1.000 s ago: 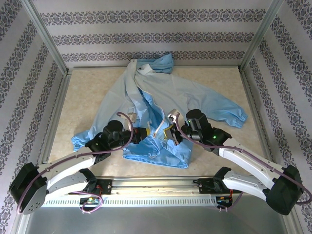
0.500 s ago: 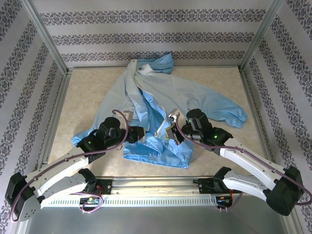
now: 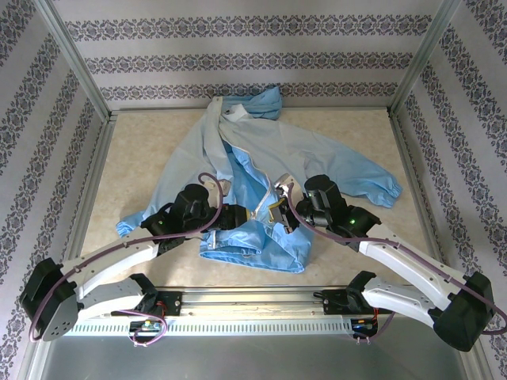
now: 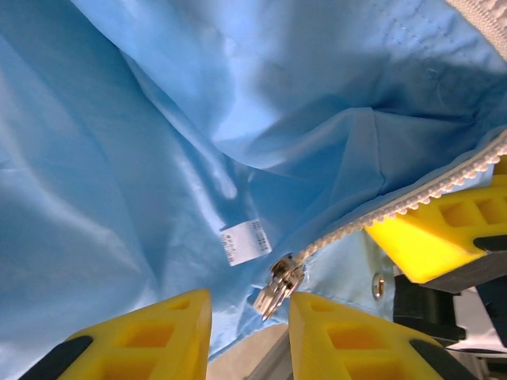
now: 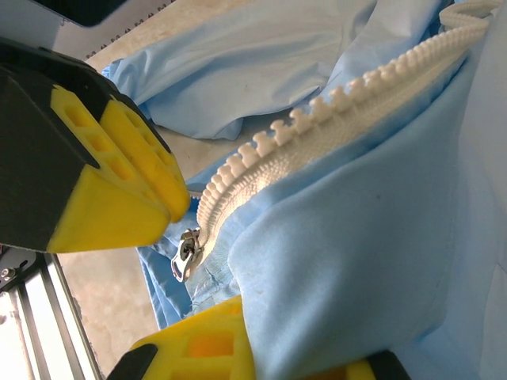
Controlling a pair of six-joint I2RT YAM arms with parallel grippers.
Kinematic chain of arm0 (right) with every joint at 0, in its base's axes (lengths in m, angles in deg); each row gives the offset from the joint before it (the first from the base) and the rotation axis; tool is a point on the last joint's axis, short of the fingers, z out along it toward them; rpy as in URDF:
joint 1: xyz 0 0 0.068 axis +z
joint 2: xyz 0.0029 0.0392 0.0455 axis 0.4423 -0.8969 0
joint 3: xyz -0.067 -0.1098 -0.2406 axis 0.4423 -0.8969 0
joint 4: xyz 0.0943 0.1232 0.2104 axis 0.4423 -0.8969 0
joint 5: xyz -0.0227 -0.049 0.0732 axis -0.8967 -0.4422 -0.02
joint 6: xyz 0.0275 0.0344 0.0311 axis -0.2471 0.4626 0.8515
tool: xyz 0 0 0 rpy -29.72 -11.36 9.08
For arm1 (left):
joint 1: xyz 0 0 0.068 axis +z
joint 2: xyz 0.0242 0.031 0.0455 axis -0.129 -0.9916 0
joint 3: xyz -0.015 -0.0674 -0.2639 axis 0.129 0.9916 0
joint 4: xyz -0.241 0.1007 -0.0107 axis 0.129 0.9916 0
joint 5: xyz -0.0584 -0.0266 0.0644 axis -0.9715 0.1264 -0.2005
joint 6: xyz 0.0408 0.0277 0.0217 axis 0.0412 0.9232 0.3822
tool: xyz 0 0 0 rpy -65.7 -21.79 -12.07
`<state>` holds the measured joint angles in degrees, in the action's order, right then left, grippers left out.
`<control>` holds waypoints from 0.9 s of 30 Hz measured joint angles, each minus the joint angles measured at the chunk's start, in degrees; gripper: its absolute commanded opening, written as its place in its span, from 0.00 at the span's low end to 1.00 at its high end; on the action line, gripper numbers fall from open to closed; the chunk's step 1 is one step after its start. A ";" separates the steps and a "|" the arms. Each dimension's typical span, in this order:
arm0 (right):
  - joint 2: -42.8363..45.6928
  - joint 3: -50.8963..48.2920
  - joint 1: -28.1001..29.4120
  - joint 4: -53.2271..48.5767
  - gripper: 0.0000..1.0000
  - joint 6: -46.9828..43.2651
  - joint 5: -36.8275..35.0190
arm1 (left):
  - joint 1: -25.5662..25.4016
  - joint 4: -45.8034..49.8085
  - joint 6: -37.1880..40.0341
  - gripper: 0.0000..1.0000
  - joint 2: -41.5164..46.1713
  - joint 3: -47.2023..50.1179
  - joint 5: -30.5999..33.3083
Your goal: Zip up the jacket
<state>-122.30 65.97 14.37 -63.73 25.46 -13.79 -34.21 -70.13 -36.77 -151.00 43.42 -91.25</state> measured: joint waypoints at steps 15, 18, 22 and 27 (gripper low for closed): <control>0.35 0.48 0.00 -0.11 0.00 0.02 -1.11 | 0.00 -11.21 -9.38 0.32 -1.18 4.02 -2.78; 0.35 0.48 0.00 -0.11 0.00 0.02 -1.33 | 0.00 -13.79 -10.78 0.32 -2.21 4.90 -3.28; 0.33 0.48 0.00 -0.09 0.00 0.04 -1.51 | 0.00 -17.16 -12.57 0.31 -4.07 5.73 -4.22; 0.33 0.48 0.00 -0.07 0.00 0.04 -1.79 | 0.00 -19.61 -13.97 0.29 -4.72 5.99 -4.81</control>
<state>-121.97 66.45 14.37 -63.79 25.50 -15.58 -34.21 -89.74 -50.74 -155.72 49.41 -96.06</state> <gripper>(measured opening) 0.049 0.292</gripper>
